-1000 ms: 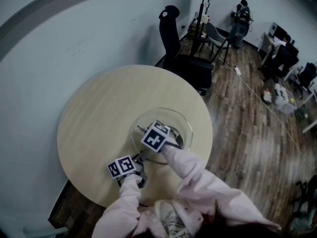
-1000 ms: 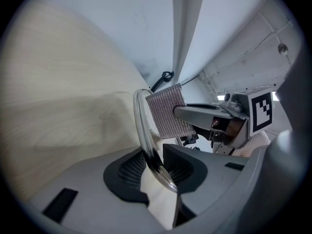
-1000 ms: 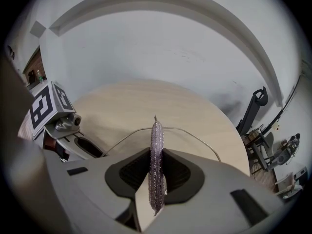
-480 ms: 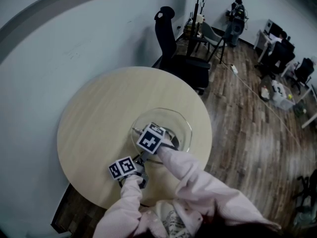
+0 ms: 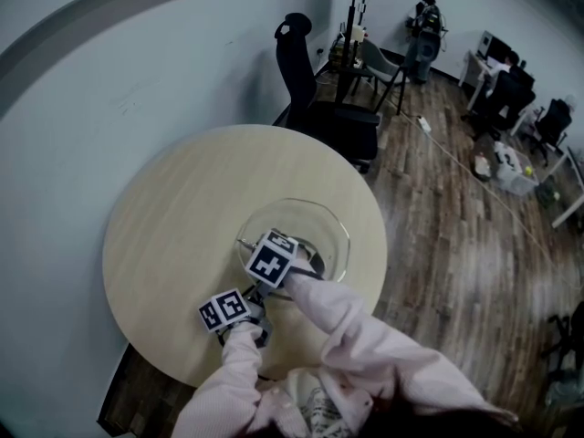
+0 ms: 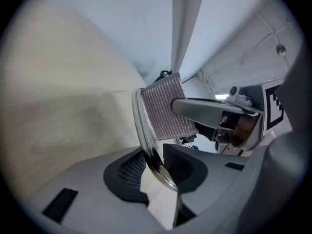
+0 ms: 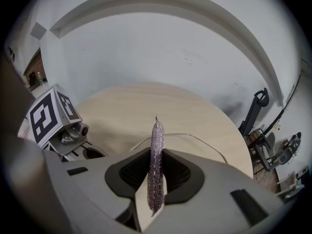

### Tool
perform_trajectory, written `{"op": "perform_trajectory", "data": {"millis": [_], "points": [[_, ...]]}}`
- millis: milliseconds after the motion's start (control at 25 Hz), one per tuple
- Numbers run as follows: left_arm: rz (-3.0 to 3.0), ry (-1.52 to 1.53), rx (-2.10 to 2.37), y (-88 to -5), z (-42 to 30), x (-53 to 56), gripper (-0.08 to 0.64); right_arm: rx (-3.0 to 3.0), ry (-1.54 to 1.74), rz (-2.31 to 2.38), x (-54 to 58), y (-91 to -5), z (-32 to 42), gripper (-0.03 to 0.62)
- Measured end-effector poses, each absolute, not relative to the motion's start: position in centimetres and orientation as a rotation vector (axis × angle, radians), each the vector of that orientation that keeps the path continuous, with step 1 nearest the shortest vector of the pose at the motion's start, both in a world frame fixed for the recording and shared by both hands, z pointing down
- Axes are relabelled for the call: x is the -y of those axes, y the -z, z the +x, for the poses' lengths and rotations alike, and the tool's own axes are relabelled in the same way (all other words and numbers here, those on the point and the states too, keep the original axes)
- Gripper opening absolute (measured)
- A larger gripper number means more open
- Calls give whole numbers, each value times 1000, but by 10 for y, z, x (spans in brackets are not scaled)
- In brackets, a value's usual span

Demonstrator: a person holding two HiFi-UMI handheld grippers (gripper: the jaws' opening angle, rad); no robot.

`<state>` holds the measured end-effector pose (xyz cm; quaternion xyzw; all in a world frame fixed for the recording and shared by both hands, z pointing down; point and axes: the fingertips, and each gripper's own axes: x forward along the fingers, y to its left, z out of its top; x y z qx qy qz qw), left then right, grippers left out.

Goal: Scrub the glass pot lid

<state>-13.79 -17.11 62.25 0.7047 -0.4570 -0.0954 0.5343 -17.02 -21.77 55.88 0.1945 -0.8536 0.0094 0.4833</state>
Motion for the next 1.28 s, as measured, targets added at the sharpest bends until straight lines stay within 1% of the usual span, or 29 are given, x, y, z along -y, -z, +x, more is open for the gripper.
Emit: {"op": "perform_trajectory", "data": {"millis": [560, 960, 1160, 1280], "points": [[1683, 234, 1090, -622, -136, 170, 121, 2079, 19, 444, 205, -552, -170, 74], [1677, 235, 1099, -623, -135, 169, 121, 2207, -177, 405, 197, -544, -175, 74], [1668, 240, 1108, -623, -133, 169, 123, 2273, -153, 450, 215, -535, -170, 74], [1661, 240, 1115, -622, -134, 168, 121, 2292, -214, 464, 221, -530, -157, 74]]}}
